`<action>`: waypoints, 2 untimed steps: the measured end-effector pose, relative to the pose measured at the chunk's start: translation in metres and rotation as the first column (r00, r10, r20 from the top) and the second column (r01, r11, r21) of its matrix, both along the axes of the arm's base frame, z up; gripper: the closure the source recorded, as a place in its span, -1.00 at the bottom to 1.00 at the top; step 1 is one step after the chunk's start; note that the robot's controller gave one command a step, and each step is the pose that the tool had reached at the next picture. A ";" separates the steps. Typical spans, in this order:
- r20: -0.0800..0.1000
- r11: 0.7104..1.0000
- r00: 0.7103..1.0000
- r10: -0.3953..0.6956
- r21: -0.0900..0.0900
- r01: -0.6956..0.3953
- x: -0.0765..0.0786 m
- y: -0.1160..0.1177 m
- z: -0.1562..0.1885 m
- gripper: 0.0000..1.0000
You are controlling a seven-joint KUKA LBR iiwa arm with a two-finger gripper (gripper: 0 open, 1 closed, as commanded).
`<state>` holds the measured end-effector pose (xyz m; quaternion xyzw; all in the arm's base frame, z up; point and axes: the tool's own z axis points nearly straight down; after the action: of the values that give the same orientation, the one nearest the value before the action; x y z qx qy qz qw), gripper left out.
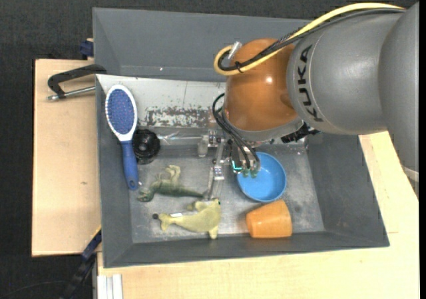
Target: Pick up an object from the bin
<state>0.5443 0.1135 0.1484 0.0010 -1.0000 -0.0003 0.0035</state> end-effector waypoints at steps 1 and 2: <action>0.005 0.977 0.977 -0.211 0.002 0.211 -0.008 -0.014 -0.078 -1.00; 0.006 0.978 0.978 -0.211 0.001 0.211 -0.008 -0.015 -0.078 1.00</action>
Offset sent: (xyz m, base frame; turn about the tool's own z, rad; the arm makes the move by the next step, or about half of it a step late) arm -0.0087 -0.0158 -0.0784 0.2127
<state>0.5362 0.0986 0.0708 -0.1049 -0.9945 -0.0009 0.0002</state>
